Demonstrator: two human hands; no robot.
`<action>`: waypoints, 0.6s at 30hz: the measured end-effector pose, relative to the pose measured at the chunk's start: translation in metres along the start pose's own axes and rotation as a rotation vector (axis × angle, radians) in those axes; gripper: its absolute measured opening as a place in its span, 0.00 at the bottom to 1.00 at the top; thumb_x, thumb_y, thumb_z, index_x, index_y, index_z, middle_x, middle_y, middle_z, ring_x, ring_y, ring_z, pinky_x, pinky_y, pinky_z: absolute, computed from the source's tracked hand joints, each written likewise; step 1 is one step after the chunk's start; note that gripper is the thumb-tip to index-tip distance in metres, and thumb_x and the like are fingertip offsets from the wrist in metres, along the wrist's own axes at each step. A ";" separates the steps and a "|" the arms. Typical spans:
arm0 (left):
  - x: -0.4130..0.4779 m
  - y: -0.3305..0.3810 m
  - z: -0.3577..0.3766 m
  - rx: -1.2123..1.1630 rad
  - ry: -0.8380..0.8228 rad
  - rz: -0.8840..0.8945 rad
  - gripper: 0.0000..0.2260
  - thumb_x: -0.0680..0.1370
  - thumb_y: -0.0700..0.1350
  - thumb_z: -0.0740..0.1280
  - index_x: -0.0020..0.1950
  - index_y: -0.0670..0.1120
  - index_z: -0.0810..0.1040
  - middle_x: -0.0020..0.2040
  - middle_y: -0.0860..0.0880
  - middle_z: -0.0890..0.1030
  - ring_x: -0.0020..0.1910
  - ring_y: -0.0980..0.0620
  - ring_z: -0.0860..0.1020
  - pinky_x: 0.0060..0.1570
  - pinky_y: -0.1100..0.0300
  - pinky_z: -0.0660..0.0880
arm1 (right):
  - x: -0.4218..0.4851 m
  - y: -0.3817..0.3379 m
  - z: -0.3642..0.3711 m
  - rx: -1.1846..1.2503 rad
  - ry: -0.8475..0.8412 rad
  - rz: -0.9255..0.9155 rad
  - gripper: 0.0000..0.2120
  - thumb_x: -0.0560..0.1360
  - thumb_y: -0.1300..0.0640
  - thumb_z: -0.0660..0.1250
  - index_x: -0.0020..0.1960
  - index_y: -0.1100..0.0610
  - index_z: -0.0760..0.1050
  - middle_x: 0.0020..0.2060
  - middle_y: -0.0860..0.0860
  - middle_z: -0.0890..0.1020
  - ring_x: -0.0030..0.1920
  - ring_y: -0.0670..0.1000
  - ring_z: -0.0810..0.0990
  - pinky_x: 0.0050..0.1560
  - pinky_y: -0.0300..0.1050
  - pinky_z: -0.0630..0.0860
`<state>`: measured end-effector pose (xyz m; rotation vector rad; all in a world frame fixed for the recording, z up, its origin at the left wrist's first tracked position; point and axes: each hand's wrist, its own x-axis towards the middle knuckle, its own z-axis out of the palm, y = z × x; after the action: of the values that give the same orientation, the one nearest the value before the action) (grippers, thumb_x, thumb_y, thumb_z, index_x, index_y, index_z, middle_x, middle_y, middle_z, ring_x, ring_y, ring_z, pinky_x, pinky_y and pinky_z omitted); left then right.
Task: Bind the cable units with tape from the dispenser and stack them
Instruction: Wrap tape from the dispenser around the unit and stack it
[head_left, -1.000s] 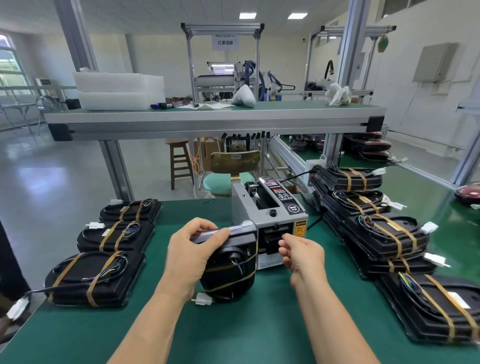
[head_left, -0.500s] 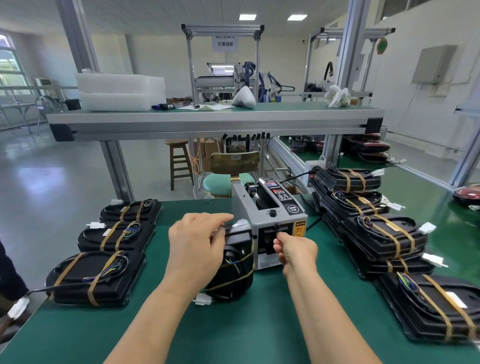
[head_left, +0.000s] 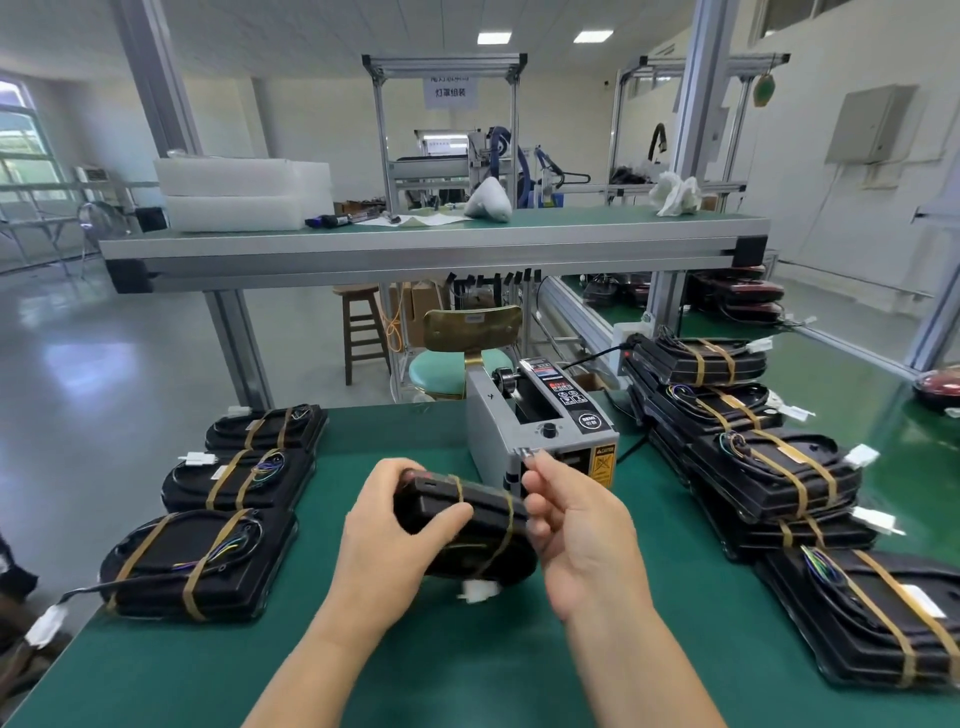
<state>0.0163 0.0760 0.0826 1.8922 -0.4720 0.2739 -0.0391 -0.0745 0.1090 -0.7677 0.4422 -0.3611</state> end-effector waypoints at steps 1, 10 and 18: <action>-0.006 -0.004 0.004 -0.137 0.008 -0.055 0.17 0.63 0.60 0.73 0.47 0.57 0.74 0.44 0.57 0.81 0.44 0.57 0.79 0.47 0.62 0.74 | -0.008 -0.001 0.002 -0.007 -0.044 0.007 0.03 0.73 0.63 0.72 0.41 0.62 0.82 0.29 0.52 0.81 0.22 0.43 0.72 0.19 0.32 0.65; -0.036 -0.033 0.048 -0.538 -0.062 -0.237 0.19 0.68 0.57 0.77 0.53 0.53 0.76 0.48 0.49 0.84 0.50 0.49 0.81 0.48 0.61 0.75 | -0.022 0.026 -0.011 -0.192 -0.103 0.071 0.06 0.76 0.65 0.66 0.45 0.64 0.82 0.26 0.52 0.77 0.20 0.44 0.66 0.19 0.33 0.58; -0.030 -0.031 0.043 -0.584 -0.151 -0.195 0.17 0.75 0.50 0.69 0.62 0.64 0.75 0.53 0.56 0.82 0.55 0.58 0.79 0.52 0.69 0.73 | -0.014 0.040 -0.012 -0.220 -0.129 0.113 0.06 0.76 0.63 0.68 0.47 0.63 0.83 0.26 0.51 0.76 0.20 0.44 0.65 0.19 0.33 0.57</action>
<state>0.0017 0.0515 0.0290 1.3747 -0.4091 -0.1310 -0.0505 -0.0483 0.0756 -0.9691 0.4059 -0.1569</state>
